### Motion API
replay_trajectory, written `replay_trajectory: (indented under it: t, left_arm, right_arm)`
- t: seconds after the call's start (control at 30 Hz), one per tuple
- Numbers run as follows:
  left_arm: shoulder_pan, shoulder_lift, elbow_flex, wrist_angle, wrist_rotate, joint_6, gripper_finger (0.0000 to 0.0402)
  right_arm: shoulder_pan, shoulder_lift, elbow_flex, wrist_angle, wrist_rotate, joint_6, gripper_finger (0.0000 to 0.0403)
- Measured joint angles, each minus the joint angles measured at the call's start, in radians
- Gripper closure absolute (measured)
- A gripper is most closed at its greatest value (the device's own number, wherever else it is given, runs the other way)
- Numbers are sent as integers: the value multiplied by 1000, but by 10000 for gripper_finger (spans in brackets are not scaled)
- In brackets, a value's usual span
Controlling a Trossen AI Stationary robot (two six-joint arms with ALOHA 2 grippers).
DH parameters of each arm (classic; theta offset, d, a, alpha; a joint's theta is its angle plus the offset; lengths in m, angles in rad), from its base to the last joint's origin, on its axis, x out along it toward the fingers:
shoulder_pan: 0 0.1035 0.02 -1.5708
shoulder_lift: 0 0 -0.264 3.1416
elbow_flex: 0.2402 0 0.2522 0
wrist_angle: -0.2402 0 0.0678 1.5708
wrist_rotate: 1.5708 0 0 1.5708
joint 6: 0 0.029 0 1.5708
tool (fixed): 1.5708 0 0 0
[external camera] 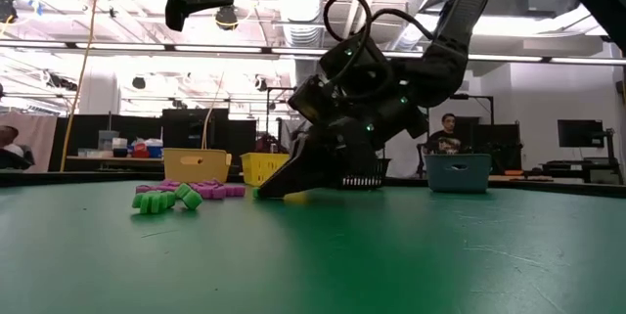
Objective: Sort Halloween decoration
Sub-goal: Put the green skeleton toy into the blue bin
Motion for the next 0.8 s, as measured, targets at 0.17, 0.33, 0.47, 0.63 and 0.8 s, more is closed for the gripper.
replay_trajectory:
  t: [0.17, 0.33, 0.47, 0.63, 0.8]
  left_arm:
    - [0, 0, 0, 0, 0, 0, 170]
    - [0, 0, 0, 7, 0, 0, 170]
    - [0, -1, 0, 9, 0, 1, 170]
    - [0, -1, 0, 9, 0, 19, 170]
    - [0, -1, 0, 15, 0, 28, 170]
  right_arm:
    - [0, 0, -1, -3, 2, 98, 372]
    - [0, -23, -2, 1, 10, 176, 390]
    - [-1, -65, -5, -18, 21, 207, 392]
    - [-24, -137, -7, -18, 55, 275, 393]
    - [-60, -228, -6, -11, 113, 312, 394]
